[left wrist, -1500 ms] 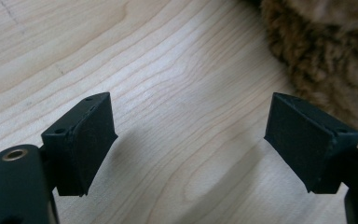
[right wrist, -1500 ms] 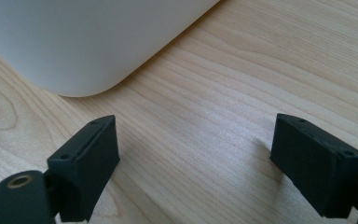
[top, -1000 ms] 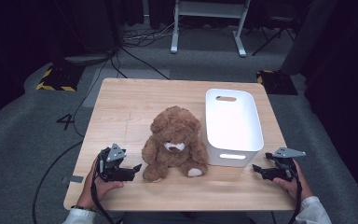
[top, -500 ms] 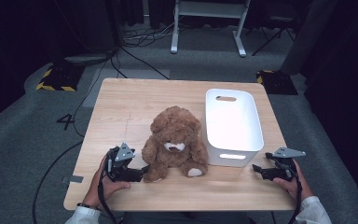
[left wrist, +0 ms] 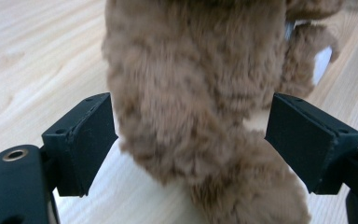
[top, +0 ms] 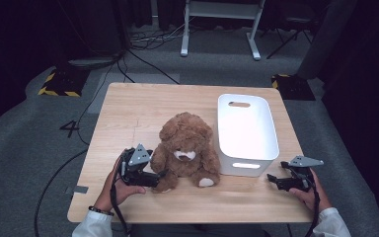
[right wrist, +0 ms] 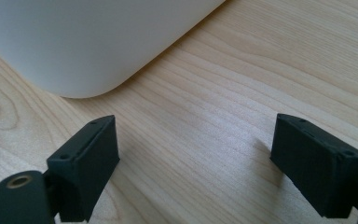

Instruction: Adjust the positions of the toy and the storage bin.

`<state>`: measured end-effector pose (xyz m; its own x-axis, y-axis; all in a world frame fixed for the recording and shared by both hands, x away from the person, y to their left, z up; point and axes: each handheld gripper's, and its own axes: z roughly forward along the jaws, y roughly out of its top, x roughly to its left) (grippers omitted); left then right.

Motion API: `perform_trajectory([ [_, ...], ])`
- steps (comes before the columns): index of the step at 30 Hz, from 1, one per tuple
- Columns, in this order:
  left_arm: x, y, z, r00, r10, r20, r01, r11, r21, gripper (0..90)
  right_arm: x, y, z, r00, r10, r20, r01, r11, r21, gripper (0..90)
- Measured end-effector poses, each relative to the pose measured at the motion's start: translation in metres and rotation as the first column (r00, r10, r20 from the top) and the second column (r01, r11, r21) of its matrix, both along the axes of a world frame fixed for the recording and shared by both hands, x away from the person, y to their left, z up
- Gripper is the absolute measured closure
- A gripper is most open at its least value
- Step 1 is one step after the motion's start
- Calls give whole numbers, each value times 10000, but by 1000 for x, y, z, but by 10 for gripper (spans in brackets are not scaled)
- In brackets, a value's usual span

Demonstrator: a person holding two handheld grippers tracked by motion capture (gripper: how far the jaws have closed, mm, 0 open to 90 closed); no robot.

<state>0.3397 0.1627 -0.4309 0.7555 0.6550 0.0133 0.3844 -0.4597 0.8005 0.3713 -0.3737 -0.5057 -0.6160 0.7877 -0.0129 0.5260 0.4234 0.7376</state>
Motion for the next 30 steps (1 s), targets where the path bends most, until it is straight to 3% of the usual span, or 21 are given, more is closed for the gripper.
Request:
perform_trajectory([
  [6, 6, -8, 3, 10000, -73, 39, 72, 9999, 121, 157, 0, 0, 0, 10000, -23, -2, 23, 10000, 0, 147],
  [23, 38, -21, 14, 9975, -693, -145, 691, 9975, -158, 157, 0, 0, 0, 10000, -23, -1, 23, 10000, -1, 147],
  [28, 47, -24, 11, 9971, -670, -363, 667, 9977, -103, 156, 0, 0, 0, 10000, -29, -1, 29, 10000, 3, 147],
  [30, 52, -23, 8, 9949, -883, -490, 875, 9960, -187, 155, 0, 0, 0, 10000, -27, 0, 27, 10000, 0, 147],
])
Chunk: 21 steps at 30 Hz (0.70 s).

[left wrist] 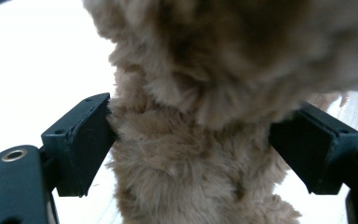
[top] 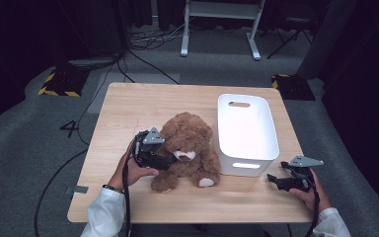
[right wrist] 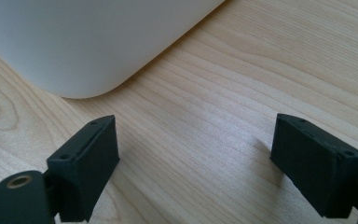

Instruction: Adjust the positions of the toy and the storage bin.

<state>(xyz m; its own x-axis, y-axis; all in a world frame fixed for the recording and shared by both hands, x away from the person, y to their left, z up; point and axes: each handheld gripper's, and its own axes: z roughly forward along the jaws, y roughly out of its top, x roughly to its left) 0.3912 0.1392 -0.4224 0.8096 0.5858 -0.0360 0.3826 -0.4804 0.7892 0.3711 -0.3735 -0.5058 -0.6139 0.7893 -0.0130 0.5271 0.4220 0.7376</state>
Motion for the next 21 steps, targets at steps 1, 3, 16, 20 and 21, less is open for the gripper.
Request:
perform_trajectory([
  [1, 2, 1, -2, 10000, -89, -33, 88, 9997, -206, 153, 0, 0, 0, 10000, 8, -10, -8, 10000, 4, 147],
  [3, 5, 1, -6, 9995, -144, -281, 127, 9981, -604, 152, 0, 0, 0, 10000, 5, -8, -5, 10000, 2, 147],
  [16, 6, -3, -18, 9935, -973, -596, 942, 9942, -528, 337, 0, 0, 0, 10000, -1, 2, 1, 10000, -1, 147],
  [20, 2, -1, -19, 9948, -987, -263, 976, 9944, -395, 536, 0, 0, 0, 10000, -3, 0, 3, 10000, -1, 147],
  [21, 2, 0, -20, 9943, -1026, -298, 1011, 9937, -491, 536, 0, 0, 0, 10000, -2, -2, 2, 10000, 3, 147],
])
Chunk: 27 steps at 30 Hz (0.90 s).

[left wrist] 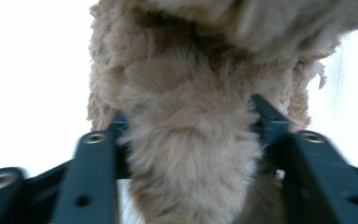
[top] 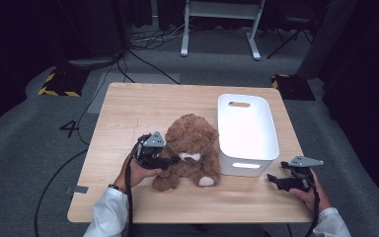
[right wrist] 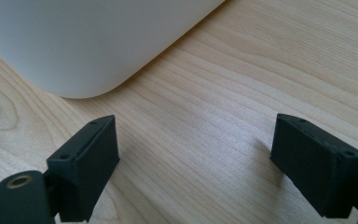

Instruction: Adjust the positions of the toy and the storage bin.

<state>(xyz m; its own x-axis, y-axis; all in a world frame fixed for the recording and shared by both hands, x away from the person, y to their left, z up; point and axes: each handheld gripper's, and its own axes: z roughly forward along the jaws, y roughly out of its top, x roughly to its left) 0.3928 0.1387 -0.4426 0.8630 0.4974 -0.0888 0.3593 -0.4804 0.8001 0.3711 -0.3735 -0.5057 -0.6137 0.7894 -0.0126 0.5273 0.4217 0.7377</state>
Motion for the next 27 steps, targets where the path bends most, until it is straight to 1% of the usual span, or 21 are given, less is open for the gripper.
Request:
perform_trajectory([
  [1, 0, 1, -1, 10000, 23, 38, -23, 10000, -21, 581, 0, 0, 0, 10000, 1, 1, -1, 10000, 0, 147],
  [2, -1, 1, -1, 10000, 72, -10, -72, 10000, -63, 581, 0, 0, 0, 10000, 1, 1, -1, 10000, 0, 147],
  [3, -2, 2, -2, 9996, 200, 186, -201, 9998, 19, 621, 0, 0, 0, 10000, -2, -2, 2, 10000, 2, 147],
  [4, -2, 2, -1, 9994, 257, 218, -258, 9997, 29, 621, 0, 0, 0, 10000, -2, -2, 2, 10000, 2, 147],
  [5, -3, 2, -1, 9990, 366, 242, -367, 9993, 44, 658, 0, 0, 0, 10000, -1, 3, 1, 10000, -4, 147],
  [6, -6, 2, 0, 9966, 677, 460, -685, 9975, 165, 671, 0, 0, 0, 10000, -1, 1, 1, 10000, 0, 147],
  [9, -8, 4, -1, 9920, 1088, 636, -1104, 9936, 224, 698, 0, 0, 0, 10000, 0, 1, 0, 10000, -2, 147],
  [10, -8, 6, -1, 9905, 1218, 630, -1231, 9923, 159, 703, 0, 0, 0, 10000, 0, -1, 0, 10000, -2, 147],
  [11, -8, 6, -1, 9905, 1218, 630, -1231, 9923, 159, 706, 0, 0, 0, 10000, 0, -1, 0, 10000, -2, 147],
  [12, -7, 10, -3, 9859, 1538, 656, -1538, 9881, -45, 707, 0, 0, 0, 10000, -1, -2, 1, 10000, 0, 147],
  [14, -6, 12, -3, 9794, 1904, 666, -1898, 9817, -147, 707, 0, 0, 0, 10000, -1, -2, 1, 10000, -1, 147],
  [17, -4, 16, -4, 9658, 2498, 695, -2475, 9681, -398, 709, 0, 0, 0, 10000, 8, 0, -8, 10000, -2, 147],
  [18, -4, 16, -4, 9658, 2498, 695, -2475, 9681, -398, 709, 0, 0, 0, 10000, 8, 0, -8, 10000, -2, 147],
  [19, -4, 18, -4, 9604, 2701, 680, -2667, 9622, -551, 711, 0, 0, 0, 10000, 7, 0, -7, 10000, -2, 147],
  [20, -4, 19, -4, 9568, 2815, 723, -2779, 9590, -556, 711, 0, 0, 0, 10000, 7, 0, -7, 10000, -2, 147],
  [21, -5, 20, -4, 9493, 3021, 870, -2985, 9530, -524, 711, 0, 0, 0, 10000, 7, 2, -7, 10000, -3, 147],
  [23, -5, 20, -4, 9400, 3325, 765, -3279, 9424, -661, 711, 0, 0, 0, 10000, 6, -2, -6, 10000, 2, 147],
  [24, -5, 21, -4, 9296, 3595, 813, -3551, 9327, -637, 712, 0, 0, 0, 10000, 7, -2, -7, 10000, -2, 147],
  [25, -5, 21, -5, 9253, 3707, 805, -3660, 9282, -666, 712, 0, 0, 0, 10000, 7, 0, -7, 10000, 1, 147],
  [26, -5, 21, -5, 9253, 3707, 805, -3660, 9282, -666, 712, 0, 0, 0, 10000, 7, 0, -7, 10000, 1, 147],
  [27, -5, 21, -4, 9181, 3866, 872, -3822, 9219, -627, 712, 0, 0, 0, 10000, 7, 1, -7, 10000, -3, 147],
])
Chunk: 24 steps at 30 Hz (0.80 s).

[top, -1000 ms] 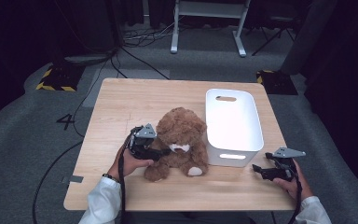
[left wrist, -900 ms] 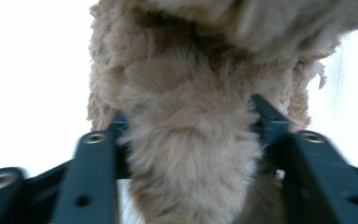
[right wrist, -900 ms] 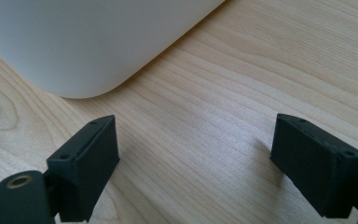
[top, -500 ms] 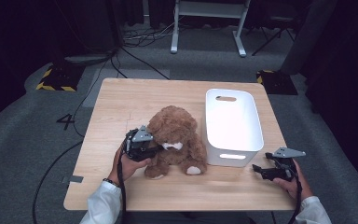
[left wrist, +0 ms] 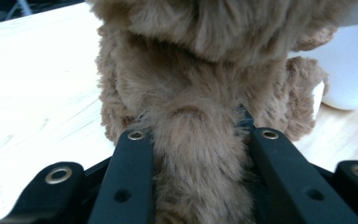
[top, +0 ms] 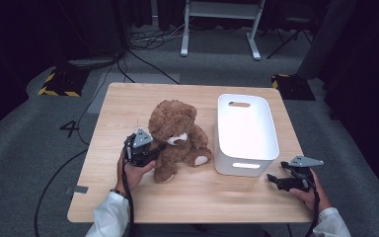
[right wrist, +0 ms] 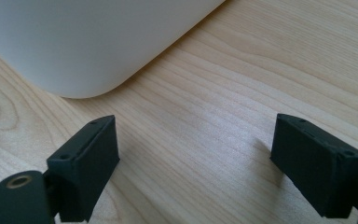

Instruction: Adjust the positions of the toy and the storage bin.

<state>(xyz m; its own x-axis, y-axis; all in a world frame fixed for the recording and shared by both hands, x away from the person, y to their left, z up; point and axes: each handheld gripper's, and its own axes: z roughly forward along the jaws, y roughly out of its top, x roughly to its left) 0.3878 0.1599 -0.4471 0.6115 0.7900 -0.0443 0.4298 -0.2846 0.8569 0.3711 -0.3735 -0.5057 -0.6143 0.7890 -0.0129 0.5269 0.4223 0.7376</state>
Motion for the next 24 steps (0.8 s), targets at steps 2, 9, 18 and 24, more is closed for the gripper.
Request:
perform_trajectory([
  [2, 0, 0, 0, 9996, 295, 36, -294, 9996, -18, 711, 0, 0, 0, 10000, -2, -4, 2, 10000, 4, 147],
  [9, -3, -4, 5, 9982, 423, -431, -437, 9985, -320, 602, 0, 0, 0, 10000, 0, -2, 0, 10000, 3, 147],
  [18, -20, 0, 1, 9961, 259, -838, -203, 9976, 664, 237, 0, 0, 0, 10000, -2, -6, 2, 10000, 2, 147],
  [24, -27, 7, -14, 9849, 26, -1734, 56, 9989, 468, 185, 0, 0, 0, 10000, 2, 1, -2, 10000, -1, 147],
])
